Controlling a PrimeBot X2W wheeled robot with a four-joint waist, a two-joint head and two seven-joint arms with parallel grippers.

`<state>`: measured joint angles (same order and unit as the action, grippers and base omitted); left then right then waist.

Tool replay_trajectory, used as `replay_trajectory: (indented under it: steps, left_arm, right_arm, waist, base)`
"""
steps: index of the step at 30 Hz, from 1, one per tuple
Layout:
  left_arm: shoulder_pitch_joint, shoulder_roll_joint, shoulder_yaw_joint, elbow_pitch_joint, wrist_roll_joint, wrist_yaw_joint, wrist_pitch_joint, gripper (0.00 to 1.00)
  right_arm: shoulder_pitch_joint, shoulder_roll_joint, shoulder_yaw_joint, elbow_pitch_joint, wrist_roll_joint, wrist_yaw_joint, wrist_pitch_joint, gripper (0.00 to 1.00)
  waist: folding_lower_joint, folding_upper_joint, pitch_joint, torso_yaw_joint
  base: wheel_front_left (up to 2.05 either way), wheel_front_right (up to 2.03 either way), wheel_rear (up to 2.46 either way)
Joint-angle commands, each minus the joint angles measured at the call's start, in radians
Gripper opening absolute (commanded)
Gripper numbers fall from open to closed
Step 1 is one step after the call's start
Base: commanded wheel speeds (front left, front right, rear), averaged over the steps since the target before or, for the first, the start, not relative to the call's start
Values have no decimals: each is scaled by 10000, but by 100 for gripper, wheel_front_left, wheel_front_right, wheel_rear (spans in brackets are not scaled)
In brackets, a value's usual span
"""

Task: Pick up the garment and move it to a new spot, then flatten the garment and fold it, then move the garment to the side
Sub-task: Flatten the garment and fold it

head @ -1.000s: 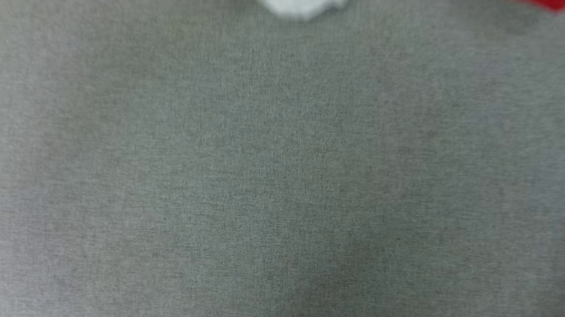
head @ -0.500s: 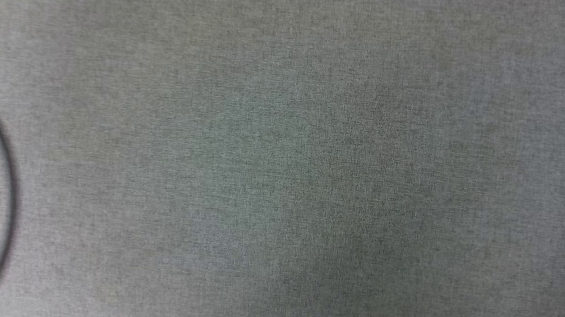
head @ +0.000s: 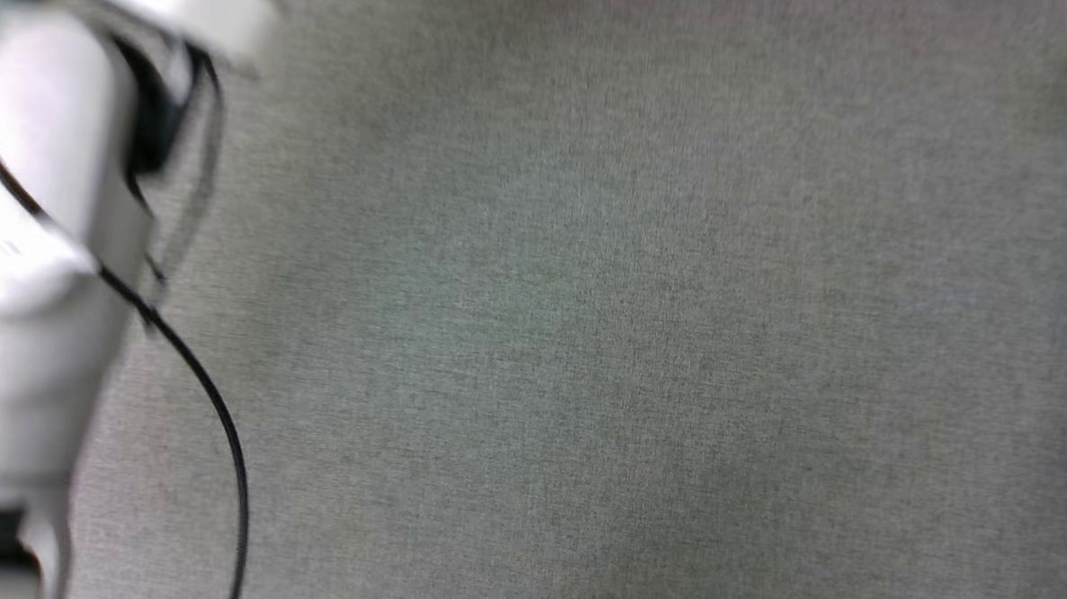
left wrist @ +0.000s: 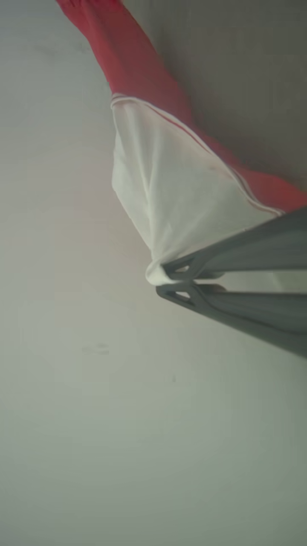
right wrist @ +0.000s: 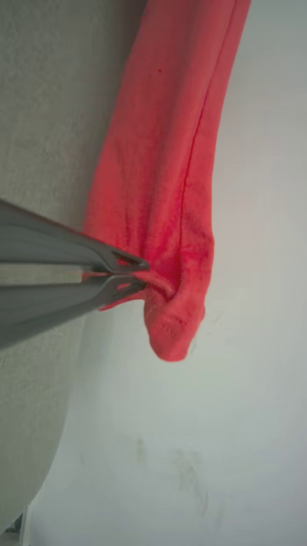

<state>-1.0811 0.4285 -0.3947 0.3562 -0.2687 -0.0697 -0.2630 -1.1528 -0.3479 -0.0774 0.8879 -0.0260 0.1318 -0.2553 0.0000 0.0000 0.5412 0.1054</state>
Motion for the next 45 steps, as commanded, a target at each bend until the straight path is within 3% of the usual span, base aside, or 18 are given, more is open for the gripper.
replay_trajectory:
  steps: [1, 8, 18, 31, 38, 45]
  left_arm:
    - [479, -42, -49, -95, -15, -32, -22, 0]
    - [3517, -177, -291, -531, -274, -87, -22, 0]
    - [6536, 69, -926, -238, -804, -209, 235, 0]
    - [9280, 1083, -1400, -1827, -1469, -233, 1728, 0]
    - [10631, 1724, -1866, -3238, -1994, -331, 2904, 0]
    - [11879, 2426, -2372, -4848, -2601, -414, 3827, 0]
  right_arm:
    - [459, 24, 94, -32, 85, -23, -67, 0]
    - [3282, 97, 364, -788, 970, -23, -93, 0]
    - [5940, -241, 1853, -1028, 2499, -21, -93, 0]
    - [8081, -995, 2881, -1724, 3811, -23, 740, 0]
    - [9375, -1266, 2951, -2367, 4505, -23, 1590, 0]
    - [11330, -1680, 2498, -3860, 5294, -23, 2642, 0]
  waist:
    - [0, 0, -486, 48]
    - [0, 0, -1757, 13]
    - [0, 0, -3111, 13]
    - [0, 0, -4561, 243]
    - [0, 0, -5178, 235]
    - [0, 0, -5400, 156]
  base:
    - [0, 0, 0]
    - [0, 0, 0]
    - [0, 0, 0]
    - [0, 0, 0]
    - [0, 0, 0]
    - [0, 0, 0]
